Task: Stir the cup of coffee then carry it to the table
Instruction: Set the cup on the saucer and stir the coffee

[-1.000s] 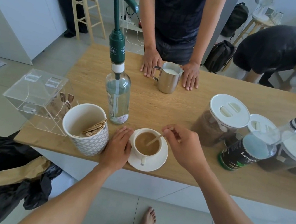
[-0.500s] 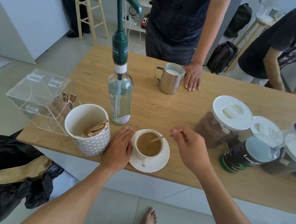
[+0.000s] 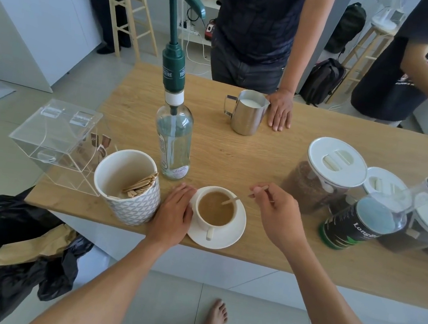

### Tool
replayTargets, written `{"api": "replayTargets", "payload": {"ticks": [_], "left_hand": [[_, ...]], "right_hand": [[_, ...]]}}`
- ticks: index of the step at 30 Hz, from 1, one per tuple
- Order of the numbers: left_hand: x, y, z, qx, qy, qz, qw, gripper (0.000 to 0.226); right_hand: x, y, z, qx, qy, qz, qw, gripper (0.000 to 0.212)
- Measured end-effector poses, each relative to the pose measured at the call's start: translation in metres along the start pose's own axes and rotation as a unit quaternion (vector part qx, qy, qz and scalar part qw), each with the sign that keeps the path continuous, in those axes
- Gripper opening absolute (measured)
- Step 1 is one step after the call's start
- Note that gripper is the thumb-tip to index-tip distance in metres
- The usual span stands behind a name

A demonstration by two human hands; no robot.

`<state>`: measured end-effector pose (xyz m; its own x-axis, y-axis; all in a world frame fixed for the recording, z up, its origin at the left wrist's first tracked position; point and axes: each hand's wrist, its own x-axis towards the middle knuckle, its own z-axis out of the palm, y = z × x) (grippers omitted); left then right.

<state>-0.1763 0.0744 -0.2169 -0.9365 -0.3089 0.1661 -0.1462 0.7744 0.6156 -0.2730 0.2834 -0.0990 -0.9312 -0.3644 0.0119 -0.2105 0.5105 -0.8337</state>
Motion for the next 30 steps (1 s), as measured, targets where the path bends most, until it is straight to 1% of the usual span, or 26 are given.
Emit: {"api": "replayTargets", "payload": {"ticks": [2, 6, 9, 10, 14, 17, 18, 22, 25, 29, 30], "left_hand": [[-0.0003, 0.0001, 0.0, 0.0, -0.001, 0.0, 1.0, 0.04], [-0.0005, 0.0002, -0.0001, 0.002, 0.0, 0.002, 1.0, 0.04], [-0.0006, 0.0006, -0.0006, 0.0, 0.0, 0.0, 1.0, 0.04], [-0.0005, 0.0009, -0.0006, -0.001, 0.0, -0.001, 1.0, 0.04], [-0.0006, 0.0013, -0.0006, 0.001, 0.002, 0.0, 1.0, 0.04], [-0.0009, 0.0007, -0.0013, 0.001, -0.004, -0.004, 1.0, 0.04], [-0.0008, 0.0012, -0.0012, -0.001, -0.005, -0.004, 1.0, 0.04], [-0.0005, 0.0019, -0.0007, -0.004, -0.002, -0.001, 1.0, 0.04], [-0.0004, -0.0002, -0.0009, -0.001, -0.001, -0.002, 1.0, 0.04], [-0.0008, -0.0005, 0.0, 0.002, 0.001, 0.001, 1.0, 0.039], [-0.0007, -0.0008, 0.0, 0.002, 0.001, 0.001, 1.0, 0.039]], "right_hand": [[-0.0019, -0.0002, 0.0014, -0.009, -0.013, -0.008, 1.0, 0.021], [-0.0007, 0.0009, -0.0012, 0.003, 0.023, 0.004, 1.0, 0.021], [-0.0014, -0.0014, 0.0013, -0.002, -0.017, -0.003, 1.0, 0.021], [-0.0017, -0.0009, 0.0014, -0.004, -0.018, 0.0, 1.0, 0.022], [0.0009, -0.0005, -0.0008, 0.02, 0.02, 0.013, 1.0, 0.021], [-0.0007, -0.0027, 0.0024, 0.005, -0.013, 0.002, 1.0, 0.022], [-0.0008, -0.0013, 0.0022, -0.002, -0.012, 0.006, 1.0, 0.023], [0.0008, 0.0023, 0.0004, 0.007, 0.024, 0.025, 0.999, 0.022], [-0.0018, -0.0015, 0.0053, 0.004, -0.006, 0.01, 1.0, 0.022], [-0.0004, -0.001, 0.0022, 0.014, 0.033, 0.018, 0.999, 0.023], [-0.0004, -0.0014, 0.0024, 0.017, 0.032, 0.013, 0.999, 0.023]]}}
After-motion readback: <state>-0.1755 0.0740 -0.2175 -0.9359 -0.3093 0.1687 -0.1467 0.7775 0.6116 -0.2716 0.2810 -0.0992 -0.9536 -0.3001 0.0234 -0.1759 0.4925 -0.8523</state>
